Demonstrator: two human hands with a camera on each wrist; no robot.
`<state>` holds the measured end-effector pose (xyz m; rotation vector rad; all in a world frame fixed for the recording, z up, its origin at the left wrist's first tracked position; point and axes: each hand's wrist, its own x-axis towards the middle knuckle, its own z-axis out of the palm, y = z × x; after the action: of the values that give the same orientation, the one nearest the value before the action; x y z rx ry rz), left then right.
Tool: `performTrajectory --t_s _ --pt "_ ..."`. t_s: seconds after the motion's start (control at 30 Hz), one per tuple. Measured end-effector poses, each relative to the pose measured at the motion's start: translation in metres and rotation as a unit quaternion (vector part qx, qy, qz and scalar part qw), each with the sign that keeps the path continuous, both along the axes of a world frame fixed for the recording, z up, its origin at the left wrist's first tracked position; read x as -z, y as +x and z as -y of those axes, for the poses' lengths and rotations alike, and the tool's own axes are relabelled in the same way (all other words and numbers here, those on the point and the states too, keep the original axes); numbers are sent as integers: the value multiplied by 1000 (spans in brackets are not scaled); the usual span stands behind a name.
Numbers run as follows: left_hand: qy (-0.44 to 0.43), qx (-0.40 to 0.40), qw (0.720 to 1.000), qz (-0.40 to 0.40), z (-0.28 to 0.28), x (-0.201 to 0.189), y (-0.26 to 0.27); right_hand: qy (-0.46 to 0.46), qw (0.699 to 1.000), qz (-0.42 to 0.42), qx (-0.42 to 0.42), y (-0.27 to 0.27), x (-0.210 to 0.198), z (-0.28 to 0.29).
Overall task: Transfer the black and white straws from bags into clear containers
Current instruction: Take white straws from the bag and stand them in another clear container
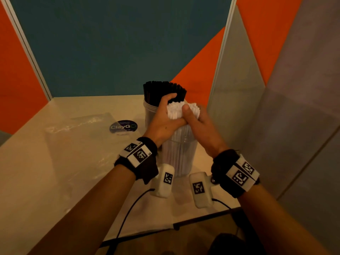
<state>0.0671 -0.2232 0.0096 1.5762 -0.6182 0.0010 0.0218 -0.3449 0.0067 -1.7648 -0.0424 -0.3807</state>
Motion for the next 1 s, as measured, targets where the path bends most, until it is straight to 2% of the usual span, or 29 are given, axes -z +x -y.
performTrajectory --t_s 0.17,0.3,0.6,0.83,1.0 --pt "30 37 999 -3 -1 4 3 29 999 -20 -10 -6 -1 4" --pt "65 45 997 -5 -6 10 2 41 999 7 -2 -8 1 2" --pt "70 53 996 -18 -9 13 9 36 998 -9 -46 -9 2 2" --pt "80 2 996 25 -23 10 -9 31 999 0 -23 -15 10 9" --pt "116 -35 991 52 -63 2 -34 10 999 -17 -32 -29 21 11"
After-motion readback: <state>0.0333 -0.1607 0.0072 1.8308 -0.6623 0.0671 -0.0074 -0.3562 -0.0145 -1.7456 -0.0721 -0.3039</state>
